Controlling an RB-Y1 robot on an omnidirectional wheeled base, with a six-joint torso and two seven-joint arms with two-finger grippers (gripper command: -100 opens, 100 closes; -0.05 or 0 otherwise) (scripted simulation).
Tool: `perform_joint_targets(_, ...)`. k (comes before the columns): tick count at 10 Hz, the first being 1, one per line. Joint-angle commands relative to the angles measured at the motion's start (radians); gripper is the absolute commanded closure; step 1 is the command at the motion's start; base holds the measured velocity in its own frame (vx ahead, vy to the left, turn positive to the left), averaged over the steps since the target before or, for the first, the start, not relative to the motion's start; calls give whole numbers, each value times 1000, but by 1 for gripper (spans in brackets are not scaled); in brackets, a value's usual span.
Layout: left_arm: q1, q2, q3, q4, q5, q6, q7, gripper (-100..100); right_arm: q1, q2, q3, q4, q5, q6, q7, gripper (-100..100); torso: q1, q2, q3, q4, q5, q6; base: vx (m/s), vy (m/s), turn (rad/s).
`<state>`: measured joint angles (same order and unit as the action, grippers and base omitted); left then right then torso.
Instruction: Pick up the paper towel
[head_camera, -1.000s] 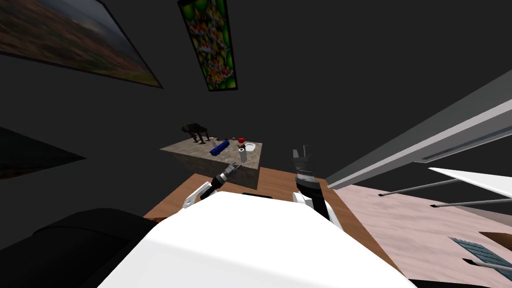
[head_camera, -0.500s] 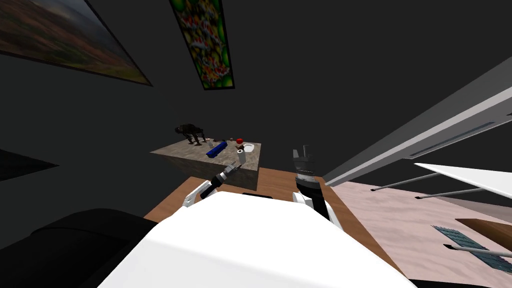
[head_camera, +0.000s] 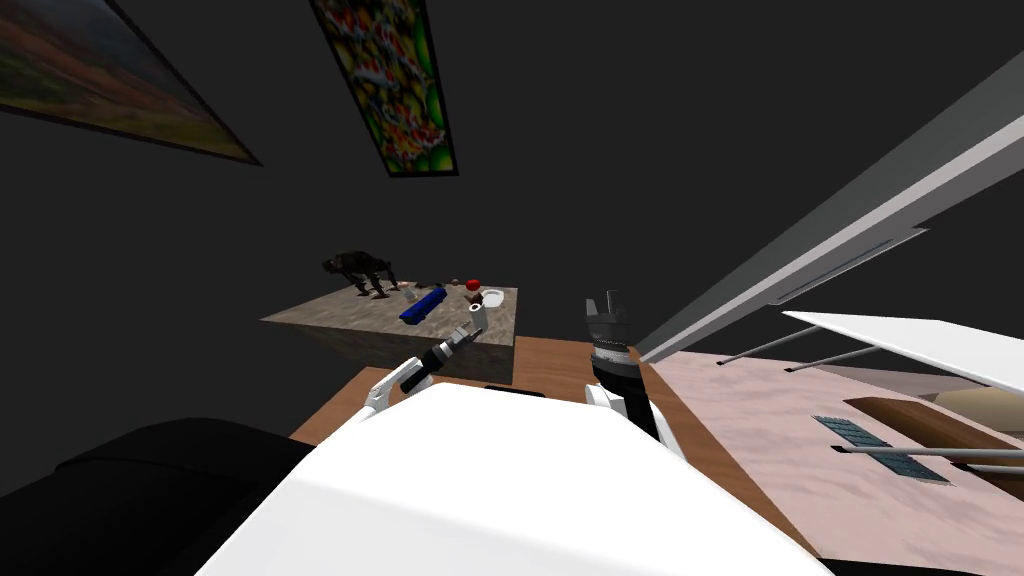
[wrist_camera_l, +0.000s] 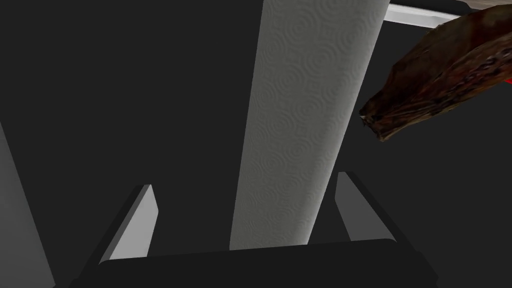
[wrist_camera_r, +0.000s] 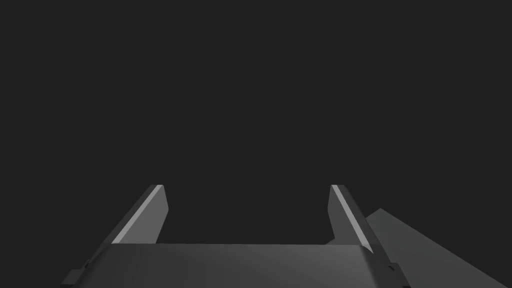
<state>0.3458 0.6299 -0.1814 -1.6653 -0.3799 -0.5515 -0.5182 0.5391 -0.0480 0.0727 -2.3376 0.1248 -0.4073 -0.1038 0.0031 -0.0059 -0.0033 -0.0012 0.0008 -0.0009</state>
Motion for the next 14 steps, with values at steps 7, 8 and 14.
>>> perform_joint_targets(7,-67,-41,166,53,38,36,-117,-100,0,0,0,0,0,0,0,0,0,5,3,1,0,0,-13,36,-158)
perform_joint_targets(8,-67,-41,171,53,38,36,-117,-100,0,0,0,0,0,0,0,0,3,5,3,2,0,0,-34,152,-263)
perform_joint_targets(14,-133,-83,326,107,77,72,-234,-100,0,0,0,0,0,0,0,0,10,7,4,2,2,0,-89,144,-421)
